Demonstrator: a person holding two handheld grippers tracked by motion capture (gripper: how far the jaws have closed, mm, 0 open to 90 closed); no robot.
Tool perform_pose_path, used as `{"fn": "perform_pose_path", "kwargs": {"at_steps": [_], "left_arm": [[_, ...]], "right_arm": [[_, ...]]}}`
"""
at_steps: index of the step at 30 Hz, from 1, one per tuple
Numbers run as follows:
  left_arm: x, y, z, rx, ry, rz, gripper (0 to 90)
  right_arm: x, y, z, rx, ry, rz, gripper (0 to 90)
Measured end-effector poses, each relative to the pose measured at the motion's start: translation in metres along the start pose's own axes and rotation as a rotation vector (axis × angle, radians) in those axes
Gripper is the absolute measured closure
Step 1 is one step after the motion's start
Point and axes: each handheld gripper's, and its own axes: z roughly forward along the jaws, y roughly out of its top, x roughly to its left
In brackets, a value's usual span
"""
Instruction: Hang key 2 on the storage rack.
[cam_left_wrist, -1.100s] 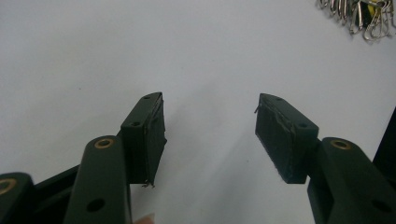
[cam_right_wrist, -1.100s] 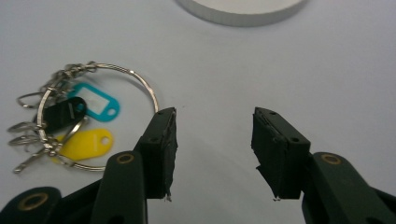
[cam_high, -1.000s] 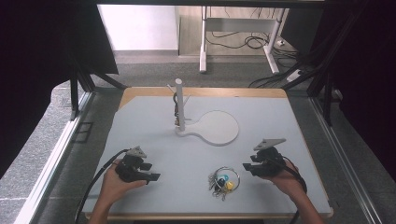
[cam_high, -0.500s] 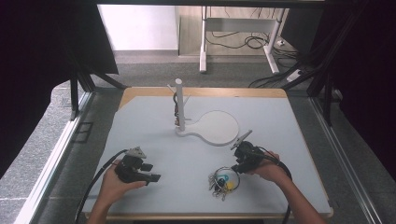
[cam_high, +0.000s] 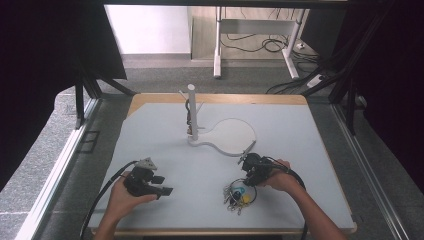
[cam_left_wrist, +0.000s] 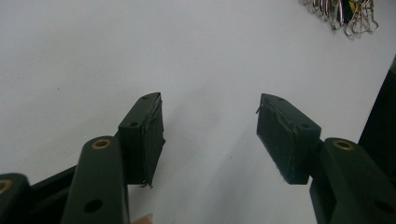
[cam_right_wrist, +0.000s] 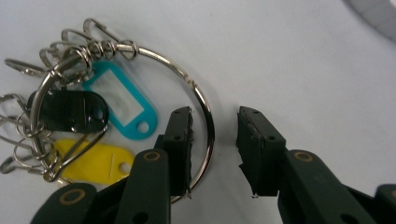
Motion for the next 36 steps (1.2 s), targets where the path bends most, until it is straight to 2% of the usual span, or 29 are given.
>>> {"fn": "perform_pose_path", "kwargs": {"at_steps": [5,7,13,20,28,29,31,34,36], "left_arm": [[0.0,0.0,-0.003,-0.009,0.001,-0.004,41.4],[0.0,0.0,-0.004,-0.004,0.005,0.008,41.3],[0.0,-0.001,-0.005,-0.005,0.018,0.0,40.9],[0.0,-0.001,-0.005,-0.004,0.02,0.002,40.8],[0.001,-0.001,-0.006,0.003,0.021,0.009,40.7],[0.001,-0.001,-0.006,0.003,0.021,0.009,40.7],[0.0,-0.001,-0.008,0.001,0.024,0.008,40.7],[0.001,-0.002,-0.008,-0.001,0.023,0.008,40.7],[0.001,-0.002,-0.008,-0.001,0.023,0.008,40.7]], "right_arm": [[-0.002,0.009,0.002,0.021,0.015,-0.027,73.5],[-0.003,0.01,0.003,0.029,0.028,-0.016,76.4],[-0.01,0.01,0.002,0.038,0.051,0.01,86.0],[-0.011,0.01,-0.004,0.072,0.07,0.033,86.9],[-0.014,0.008,-0.037,0.064,0.071,0.051,87.2],[-0.014,0.008,-0.037,0.064,0.071,0.051,87.2],[-0.013,0.008,-0.054,0.051,0.076,0.065,87.4],[-0.01,0.006,-0.07,0.04,0.08,0.06,87.6],[-0.009,0.006,-0.074,0.033,0.082,0.049,87.6]]}}
